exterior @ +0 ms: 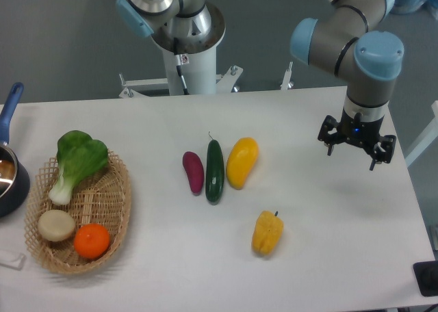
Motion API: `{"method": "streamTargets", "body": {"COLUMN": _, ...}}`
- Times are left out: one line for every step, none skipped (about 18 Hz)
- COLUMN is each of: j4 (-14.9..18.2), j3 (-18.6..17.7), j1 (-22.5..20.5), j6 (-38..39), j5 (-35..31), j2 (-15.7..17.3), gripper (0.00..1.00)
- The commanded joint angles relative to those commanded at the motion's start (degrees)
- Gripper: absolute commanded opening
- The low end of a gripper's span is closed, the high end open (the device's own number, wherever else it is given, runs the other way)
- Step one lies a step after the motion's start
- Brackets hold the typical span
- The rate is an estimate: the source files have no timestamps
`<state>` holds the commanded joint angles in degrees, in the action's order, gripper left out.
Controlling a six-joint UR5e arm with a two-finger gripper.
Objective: Pick up the mango from the table
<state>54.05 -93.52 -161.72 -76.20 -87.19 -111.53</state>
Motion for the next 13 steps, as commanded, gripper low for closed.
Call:
{"method": "streamTargets", "body": {"j4": 0.00, "j3": 0.00, "j1": 0.00, "j6": 0.09, "j5": 0.00, "j2": -0.09, "gripper": 1.00}}
{"method": "streamTargets", "body": {"j4": 0.00, "j3": 0.00, "j1": 0.00, "j6": 0.09, "j5": 0.00, "j2": -0.18, "gripper": 1.00}}
{"method": "streamTargets", "body": {"j4": 0.00, "j3": 0.00, "j1": 0.00, "j6": 0.26, "j5": 0.00, "j2": -0.18, "gripper": 1.00}}
{"method": "streamTargets", "body": {"j4": -0.09, "j3": 0.00, "j1": 0.00, "j6": 0.35, "j5": 0.00, "j2": -0.18, "gripper": 1.00}}
{"method": "streamTargets", "body": {"j4": -0.35, "j3": 0.00, "j1": 0.00, "j6": 0.44, "j5": 0.00, "j2": -0.18, "gripper": 1.00}}
{"method": "streamTargets", "body": {"j4": -0.70, "j3": -0.09, "j1": 0.00, "j6": 0.18, "j5": 0.00, "j2": -0.18, "gripper": 1.00}}
{"method": "streamTargets", "body": {"j4": -0.79, "j3": -0.26, "j1": 0.00, "j6": 0.18, "j5": 0.09, "j2": -0.18, "gripper": 1.00}}
{"method": "streamTargets", "body": {"j4": -0.79, "j3": -0.26, "j1": 0.00, "j6": 0.18, "j5": 0.26, "j2": -0.18, "gripper": 1.00}}
{"method": "streamTargets", "body": {"j4": -0.79, "j3": -0.44, "j1": 0.09, "j6": 0.18, "j5": 0.52, "j2": -0.18, "gripper": 1.00}}
{"method": "streamTargets", "body": {"j4": -0.79, "j3": -1.05, "j1": 0.09, "j6": 0.35, "j5": 0.70, "j2": -0.18, "gripper": 1.00}}
{"method": "streamTargets", "body": {"j4": -0.79, "j3": -1.75, "j1": 0.00, "j6": 0.53, "j5": 0.70, "j2": -0.18, "gripper": 1.00}}
{"method": "streamTargets", "body": {"j4": -0.79, "j3": -3.15, "j1": 0.00, "j6": 0.61, "j5": 0.70, "j2": 0.17, "gripper": 1.00}}
{"method": "streamTargets", "body": {"j4": -1.31, "j3": -4.56, "j1": 0.09, "j6": 0.62, "j5": 0.79, "j2": 0.44, "gripper": 1.00}}
